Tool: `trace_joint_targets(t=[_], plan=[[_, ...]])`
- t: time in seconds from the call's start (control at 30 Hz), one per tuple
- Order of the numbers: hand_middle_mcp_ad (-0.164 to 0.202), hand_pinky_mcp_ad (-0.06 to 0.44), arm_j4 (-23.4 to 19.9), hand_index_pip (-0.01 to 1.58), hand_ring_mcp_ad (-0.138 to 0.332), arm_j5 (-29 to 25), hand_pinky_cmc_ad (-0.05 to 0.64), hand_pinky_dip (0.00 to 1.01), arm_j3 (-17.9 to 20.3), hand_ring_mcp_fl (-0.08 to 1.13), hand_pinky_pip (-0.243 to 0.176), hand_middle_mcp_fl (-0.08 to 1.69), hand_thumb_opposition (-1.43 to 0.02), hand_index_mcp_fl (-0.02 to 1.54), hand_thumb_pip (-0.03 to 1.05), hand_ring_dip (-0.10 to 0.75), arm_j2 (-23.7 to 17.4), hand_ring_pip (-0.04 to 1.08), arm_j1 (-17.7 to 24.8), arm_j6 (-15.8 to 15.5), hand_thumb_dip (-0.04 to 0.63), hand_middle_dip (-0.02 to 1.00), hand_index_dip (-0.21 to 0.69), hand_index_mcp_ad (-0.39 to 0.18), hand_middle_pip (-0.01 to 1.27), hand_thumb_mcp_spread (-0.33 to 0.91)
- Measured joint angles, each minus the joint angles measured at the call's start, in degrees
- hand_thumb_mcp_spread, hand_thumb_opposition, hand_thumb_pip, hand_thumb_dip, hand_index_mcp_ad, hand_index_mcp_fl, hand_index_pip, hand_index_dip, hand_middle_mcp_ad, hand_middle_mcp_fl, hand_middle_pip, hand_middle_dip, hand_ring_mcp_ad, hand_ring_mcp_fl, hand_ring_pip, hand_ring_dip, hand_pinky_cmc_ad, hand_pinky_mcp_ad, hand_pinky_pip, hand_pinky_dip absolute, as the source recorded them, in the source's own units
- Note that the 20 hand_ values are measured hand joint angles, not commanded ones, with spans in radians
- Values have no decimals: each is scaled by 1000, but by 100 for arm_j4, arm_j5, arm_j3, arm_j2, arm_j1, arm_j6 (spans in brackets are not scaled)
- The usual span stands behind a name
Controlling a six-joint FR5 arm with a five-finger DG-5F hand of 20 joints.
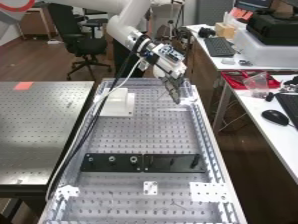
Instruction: Grab the chopstick and place it in the clear container
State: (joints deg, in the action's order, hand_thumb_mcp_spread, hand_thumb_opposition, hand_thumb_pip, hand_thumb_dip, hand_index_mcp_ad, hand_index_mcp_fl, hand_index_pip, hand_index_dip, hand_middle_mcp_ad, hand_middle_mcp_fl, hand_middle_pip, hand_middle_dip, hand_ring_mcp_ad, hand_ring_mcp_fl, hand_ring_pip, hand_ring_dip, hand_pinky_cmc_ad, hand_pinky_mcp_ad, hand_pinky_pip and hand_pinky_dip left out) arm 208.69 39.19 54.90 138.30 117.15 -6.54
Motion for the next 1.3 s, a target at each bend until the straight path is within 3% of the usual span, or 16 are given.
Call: trace_joint_targets(t=[0.1,0.3,0.43,0.77,1.07,1.3], plan=[[37,297,-10,873,5,37,387,396,-10,677,-28,860,-942,735,810,431,-14,51,-7,-15,316,576,47,-30,545,417],[42,297,-26,860,5,63,391,456,-73,581,-75,820,-881,654,838,429,-23,56,-16,-100,330,553,10,-28,539,379],[38,293,-28,831,16,79,391,480,-138,560,-75,785,-862,600,881,438,-34,59,-19,-212,330,534,9,-31,532,367],[37,293,-406,752,28,3,391,534,-13,480,-99,703,-822,476,820,410,-360,52,-53,-603,333,520,12,-33,531,319],[42,297,-1568,553,52,-107,389,552,1098,380,-106,620,-771,422,747,407,-1319,70,-166,-921,283,520,14,-28,464,269],[40,295,-2795,468,66,249,389,567,2038,326,-106,546,-757,405,731,408,-2078,72,-486,-1522,253,520,47,-26,349,267]])
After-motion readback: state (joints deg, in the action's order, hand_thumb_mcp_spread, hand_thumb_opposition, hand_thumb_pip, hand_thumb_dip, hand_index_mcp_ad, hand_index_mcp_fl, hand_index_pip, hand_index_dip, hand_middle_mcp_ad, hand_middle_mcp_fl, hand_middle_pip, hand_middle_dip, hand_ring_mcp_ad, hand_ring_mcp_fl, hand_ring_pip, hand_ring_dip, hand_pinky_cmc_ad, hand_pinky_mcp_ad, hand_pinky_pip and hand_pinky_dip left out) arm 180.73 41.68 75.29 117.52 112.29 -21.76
